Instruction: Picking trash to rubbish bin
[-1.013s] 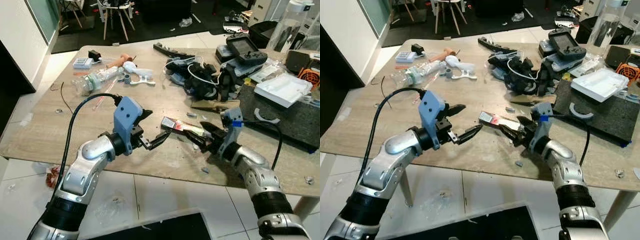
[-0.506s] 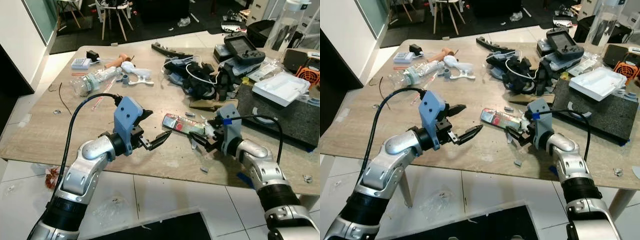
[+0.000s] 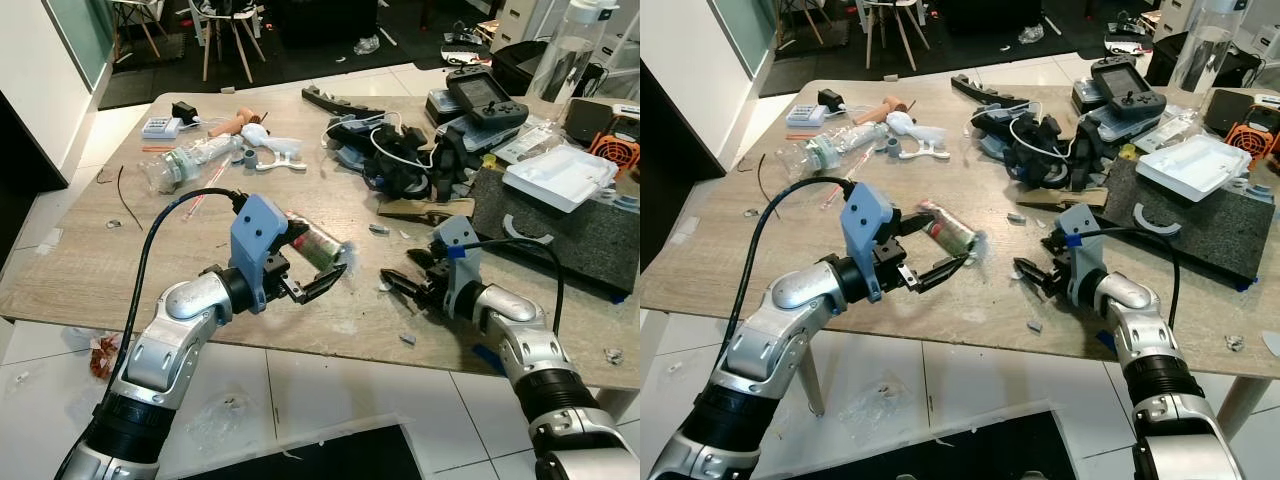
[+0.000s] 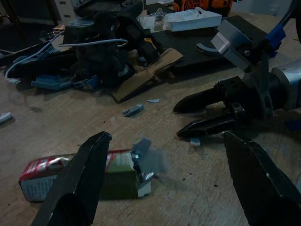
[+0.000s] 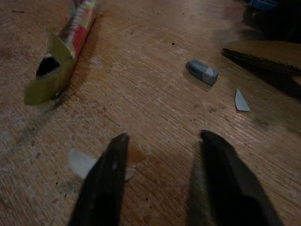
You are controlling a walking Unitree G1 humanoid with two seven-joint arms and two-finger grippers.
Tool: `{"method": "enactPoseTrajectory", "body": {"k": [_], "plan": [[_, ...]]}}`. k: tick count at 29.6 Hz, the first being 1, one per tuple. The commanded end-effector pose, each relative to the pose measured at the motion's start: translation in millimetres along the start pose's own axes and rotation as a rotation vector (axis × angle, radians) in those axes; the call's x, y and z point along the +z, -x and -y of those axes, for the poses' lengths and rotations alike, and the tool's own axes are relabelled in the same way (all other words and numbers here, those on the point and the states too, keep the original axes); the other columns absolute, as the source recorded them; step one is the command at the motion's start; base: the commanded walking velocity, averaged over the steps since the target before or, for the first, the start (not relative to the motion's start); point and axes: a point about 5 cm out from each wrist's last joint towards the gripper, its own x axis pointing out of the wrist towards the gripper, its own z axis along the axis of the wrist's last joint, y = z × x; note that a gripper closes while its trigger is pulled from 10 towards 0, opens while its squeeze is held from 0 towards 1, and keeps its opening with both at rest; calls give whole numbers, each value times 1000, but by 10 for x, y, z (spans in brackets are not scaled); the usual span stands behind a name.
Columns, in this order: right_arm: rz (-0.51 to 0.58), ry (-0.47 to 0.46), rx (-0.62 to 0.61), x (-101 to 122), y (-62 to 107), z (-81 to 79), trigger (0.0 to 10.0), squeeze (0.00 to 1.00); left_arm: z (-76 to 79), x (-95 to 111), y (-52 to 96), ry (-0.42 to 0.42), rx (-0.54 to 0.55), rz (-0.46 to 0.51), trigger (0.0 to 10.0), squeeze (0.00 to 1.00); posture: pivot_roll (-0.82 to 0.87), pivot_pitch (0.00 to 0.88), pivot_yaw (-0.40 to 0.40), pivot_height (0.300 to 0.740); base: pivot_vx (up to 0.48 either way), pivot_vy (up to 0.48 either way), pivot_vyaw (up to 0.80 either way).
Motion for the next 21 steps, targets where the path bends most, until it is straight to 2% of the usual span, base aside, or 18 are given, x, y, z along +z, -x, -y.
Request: {"method": "enactPoseTrajectory", "body": {"k": [1,4,5,6,8,9,13,14,15,18,21], "plan": [[-60,-46,24,-194,6,-74,0,0,23,-8,25,-7,-12,-12,10000,0,7,164,101,740,0,0,0],[-47,-44,24,-188,2,-79,471,0,25,-6,26,-11,-15,-14,10000,0,10,158,101,740,0,0,0],[-41,-41,24,-181,-1,-82,2667,0,25,-6,26,-13,-17,-15,10000,0,10,158,101,740,0,0,0],[-29,-37,27,-162,-5,-86,2667,0,26,-2,28,-15,-18,-15,10000,0,14,154,100,740,0,0,0],[85,6,-31,73,-46,-45,10000,0,-21,34,34,-41,20,0,10000,0,16,147,95,740,0,0,0],[85,6,-31,73,-46,-45,10000,0,-21,34,34,-41,20,0,10000,0,16,147,95,740,0,0,0],[203,50,-138,397,-113,-35,10000,0,-81,1,58,-49,55,-22,10000,0,20,141,90,740,0,0,0],[223,50,-172,454,-130,-28,10000,627,-80,-4,62,-49,54,-23,10000,0,19,142,91,740,0,0,0],[241,44,-190,500,-148,-28,10000,1000,-78,-4,64,-49,54,-23,10000,0,18,142,91,740,0,0,0],[294,25,-163,609,-271,-98,10000,1000,-123,9,45,-63,93,-18,10000,0,22,152,91,740,0,0,0],[298,8,-136,599,-329,-140,10000,1000,-165,9,34,-75,122,-17,10000,0,24,157,90,740,0,0,0]]}}
